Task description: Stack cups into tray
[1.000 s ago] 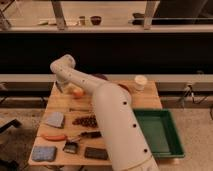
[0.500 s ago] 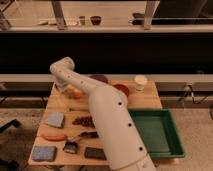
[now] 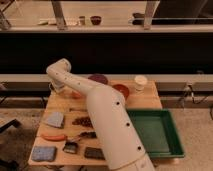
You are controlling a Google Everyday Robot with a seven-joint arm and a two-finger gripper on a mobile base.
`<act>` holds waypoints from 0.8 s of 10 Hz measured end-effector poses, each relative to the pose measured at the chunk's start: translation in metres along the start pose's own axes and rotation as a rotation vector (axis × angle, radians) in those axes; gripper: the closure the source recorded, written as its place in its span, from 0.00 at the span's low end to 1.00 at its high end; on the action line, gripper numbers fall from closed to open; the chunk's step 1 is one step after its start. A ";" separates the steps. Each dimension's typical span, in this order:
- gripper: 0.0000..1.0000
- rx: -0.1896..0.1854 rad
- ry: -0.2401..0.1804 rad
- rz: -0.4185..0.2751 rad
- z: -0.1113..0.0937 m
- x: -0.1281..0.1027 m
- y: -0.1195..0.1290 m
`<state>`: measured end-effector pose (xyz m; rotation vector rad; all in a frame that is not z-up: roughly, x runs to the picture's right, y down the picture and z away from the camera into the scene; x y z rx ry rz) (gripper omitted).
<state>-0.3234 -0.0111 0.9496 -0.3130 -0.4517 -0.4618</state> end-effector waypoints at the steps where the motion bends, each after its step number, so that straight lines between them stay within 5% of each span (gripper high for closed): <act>1: 1.00 0.020 0.002 0.012 -0.014 0.003 -0.004; 3: 1.00 0.030 -0.004 0.049 -0.049 0.007 -0.012; 5: 1.00 0.037 0.001 0.107 -0.105 0.023 -0.013; 8: 1.00 0.048 0.011 0.201 -0.164 0.064 0.017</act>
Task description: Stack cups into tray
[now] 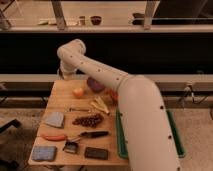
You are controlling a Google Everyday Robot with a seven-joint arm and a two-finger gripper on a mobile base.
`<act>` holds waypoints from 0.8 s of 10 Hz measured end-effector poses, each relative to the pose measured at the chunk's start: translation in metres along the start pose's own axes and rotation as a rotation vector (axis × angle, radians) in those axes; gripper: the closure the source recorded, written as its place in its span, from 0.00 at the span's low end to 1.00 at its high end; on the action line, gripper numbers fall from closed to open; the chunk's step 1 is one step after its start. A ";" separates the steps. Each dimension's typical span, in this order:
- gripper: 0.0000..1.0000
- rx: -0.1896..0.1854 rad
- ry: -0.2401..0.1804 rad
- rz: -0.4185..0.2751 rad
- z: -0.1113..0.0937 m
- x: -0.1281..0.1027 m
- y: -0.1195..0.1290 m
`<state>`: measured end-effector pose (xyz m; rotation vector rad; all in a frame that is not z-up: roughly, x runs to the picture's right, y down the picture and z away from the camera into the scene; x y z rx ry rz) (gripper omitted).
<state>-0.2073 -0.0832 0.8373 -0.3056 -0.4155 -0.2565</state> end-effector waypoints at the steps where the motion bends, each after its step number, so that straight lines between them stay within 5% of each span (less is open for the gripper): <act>1: 1.00 0.004 0.008 0.039 -0.020 0.019 0.015; 4: 1.00 0.021 0.039 0.119 -0.061 0.038 0.060; 8: 1.00 0.075 0.106 0.231 -0.131 0.053 0.156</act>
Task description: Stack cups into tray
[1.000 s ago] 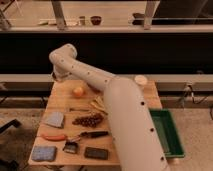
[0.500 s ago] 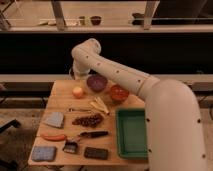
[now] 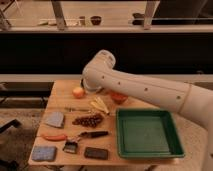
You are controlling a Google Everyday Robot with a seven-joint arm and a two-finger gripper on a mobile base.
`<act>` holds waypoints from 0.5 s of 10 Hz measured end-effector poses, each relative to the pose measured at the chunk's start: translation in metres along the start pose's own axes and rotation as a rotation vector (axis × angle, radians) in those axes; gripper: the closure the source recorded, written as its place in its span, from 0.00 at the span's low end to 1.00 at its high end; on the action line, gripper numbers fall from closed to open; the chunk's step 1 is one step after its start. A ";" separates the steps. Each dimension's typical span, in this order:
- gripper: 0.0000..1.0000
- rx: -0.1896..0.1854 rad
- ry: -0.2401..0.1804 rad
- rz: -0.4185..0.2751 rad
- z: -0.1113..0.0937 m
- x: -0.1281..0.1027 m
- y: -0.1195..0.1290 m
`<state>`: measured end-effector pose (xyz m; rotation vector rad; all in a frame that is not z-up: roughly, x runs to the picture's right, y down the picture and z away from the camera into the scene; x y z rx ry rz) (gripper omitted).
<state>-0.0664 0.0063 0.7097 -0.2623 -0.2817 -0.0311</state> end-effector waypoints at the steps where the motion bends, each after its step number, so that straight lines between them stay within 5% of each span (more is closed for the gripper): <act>1: 1.00 -0.002 -0.001 -0.002 -0.013 0.014 0.022; 5: 1.00 -0.005 -0.010 0.010 -0.017 0.010 0.036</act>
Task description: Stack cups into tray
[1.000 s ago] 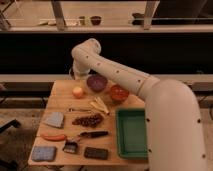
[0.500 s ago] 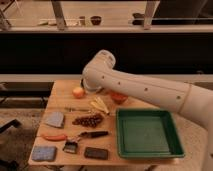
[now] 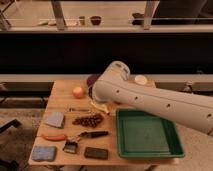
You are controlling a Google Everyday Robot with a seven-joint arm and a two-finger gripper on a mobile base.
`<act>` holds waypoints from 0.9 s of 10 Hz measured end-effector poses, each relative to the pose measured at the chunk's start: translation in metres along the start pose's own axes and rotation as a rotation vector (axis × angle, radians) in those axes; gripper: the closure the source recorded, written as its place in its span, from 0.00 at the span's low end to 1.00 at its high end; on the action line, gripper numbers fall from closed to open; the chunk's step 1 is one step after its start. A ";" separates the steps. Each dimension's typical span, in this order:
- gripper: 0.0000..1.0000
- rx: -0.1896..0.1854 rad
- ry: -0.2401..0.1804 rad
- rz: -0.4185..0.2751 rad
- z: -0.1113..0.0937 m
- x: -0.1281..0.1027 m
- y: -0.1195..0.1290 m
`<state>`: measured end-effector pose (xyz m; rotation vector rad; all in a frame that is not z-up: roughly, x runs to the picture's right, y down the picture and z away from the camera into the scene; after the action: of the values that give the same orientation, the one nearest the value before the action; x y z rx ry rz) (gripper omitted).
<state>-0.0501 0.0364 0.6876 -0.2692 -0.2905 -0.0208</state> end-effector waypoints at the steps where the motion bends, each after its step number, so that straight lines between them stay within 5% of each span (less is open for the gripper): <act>1: 1.00 0.002 0.001 0.018 0.002 0.000 -0.003; 6: 0.94 0.008 0.005 0.070 -0.011 0.032 0.026; 9: 0.94 0.010 0.000 0.100 -0.006 0.030 0.019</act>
<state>-0.0183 0.0536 0.6862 -0.2736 -0.2765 0.0794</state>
